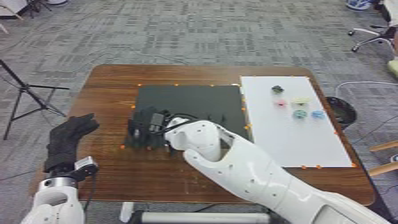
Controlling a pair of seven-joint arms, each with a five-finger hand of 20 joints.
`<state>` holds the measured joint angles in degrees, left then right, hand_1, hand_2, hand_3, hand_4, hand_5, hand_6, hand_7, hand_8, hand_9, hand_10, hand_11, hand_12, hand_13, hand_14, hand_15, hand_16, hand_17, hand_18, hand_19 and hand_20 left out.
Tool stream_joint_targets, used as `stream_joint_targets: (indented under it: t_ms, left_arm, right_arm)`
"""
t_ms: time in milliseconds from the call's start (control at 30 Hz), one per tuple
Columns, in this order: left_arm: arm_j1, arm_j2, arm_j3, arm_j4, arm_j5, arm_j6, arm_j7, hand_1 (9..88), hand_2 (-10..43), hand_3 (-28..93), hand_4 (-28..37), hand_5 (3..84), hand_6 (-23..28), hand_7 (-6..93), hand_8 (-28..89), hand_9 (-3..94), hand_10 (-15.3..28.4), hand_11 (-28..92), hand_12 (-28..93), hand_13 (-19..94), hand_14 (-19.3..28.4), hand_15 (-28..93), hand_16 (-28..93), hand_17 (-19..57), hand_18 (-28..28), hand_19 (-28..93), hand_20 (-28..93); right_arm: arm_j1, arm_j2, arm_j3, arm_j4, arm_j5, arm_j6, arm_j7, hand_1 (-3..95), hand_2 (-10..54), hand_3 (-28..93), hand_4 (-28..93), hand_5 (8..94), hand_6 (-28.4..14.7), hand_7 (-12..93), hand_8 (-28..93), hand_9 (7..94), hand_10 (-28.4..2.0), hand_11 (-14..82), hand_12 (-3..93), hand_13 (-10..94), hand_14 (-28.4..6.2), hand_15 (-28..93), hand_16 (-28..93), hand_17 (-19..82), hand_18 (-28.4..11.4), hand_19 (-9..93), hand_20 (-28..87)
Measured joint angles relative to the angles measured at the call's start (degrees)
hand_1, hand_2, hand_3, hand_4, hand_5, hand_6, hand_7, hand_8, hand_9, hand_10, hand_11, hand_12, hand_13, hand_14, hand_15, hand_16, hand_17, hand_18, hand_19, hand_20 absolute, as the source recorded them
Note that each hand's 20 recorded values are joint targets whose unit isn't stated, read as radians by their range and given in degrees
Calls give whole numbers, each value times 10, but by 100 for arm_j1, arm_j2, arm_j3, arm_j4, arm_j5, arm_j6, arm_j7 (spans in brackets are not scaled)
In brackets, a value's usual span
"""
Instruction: Arrange flowers
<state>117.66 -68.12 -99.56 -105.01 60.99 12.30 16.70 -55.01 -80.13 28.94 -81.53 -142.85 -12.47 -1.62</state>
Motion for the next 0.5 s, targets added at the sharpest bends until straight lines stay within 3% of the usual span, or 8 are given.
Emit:
stream_joint_targets:
  t_ms: [367, 433, 500]
  left_arm:
    - [17, -13, -5, -42, 6, 6, -41, 250, 84, 672, -273, 587, 10, 177, -71, 564, 151, 234, 148, 468, 190, 274, 18, 108, 122, 119, 218]
    - [17, -19, -1, -54, 6, 9, -54, 249, 83, 673, -273, 585, 16, 175, -71, 564, 151, 234, 148, 468, 190, 274, 19, 108, 122, 119, 219]
    - [17, -31, 1, -63, 5, 17, -63, 249, 82, 673, -273, 586, 17, 174, -70, 564, 151, 234, 148, 468, 190, 274, 19, 108, 122, 119, 219]
  right_arm:
    - [513, 318, -159, -719, 779, -565, 368, 381, -95, 641, -114, 515, 35, 115, -84, 547, -168, 72, 136, 834, -51, 443, 325, 513, -149, 863, 466]
    - [558, 462, -90, -982, 1007, -649, 399, 358, -95, 645, -113, 505, 4, 100, -68, 529, -163, 75, 159, 752, -89, 411, 317, 428, -182, 786, 465]
    - [570, 686, 34, -1332, 1362, -597, 422, 325, -95, 662, -126, 474, -14, 93, -61, 496, -170, 68, 175, 619, -143, 341, 297, 290, -212, 617, 445]
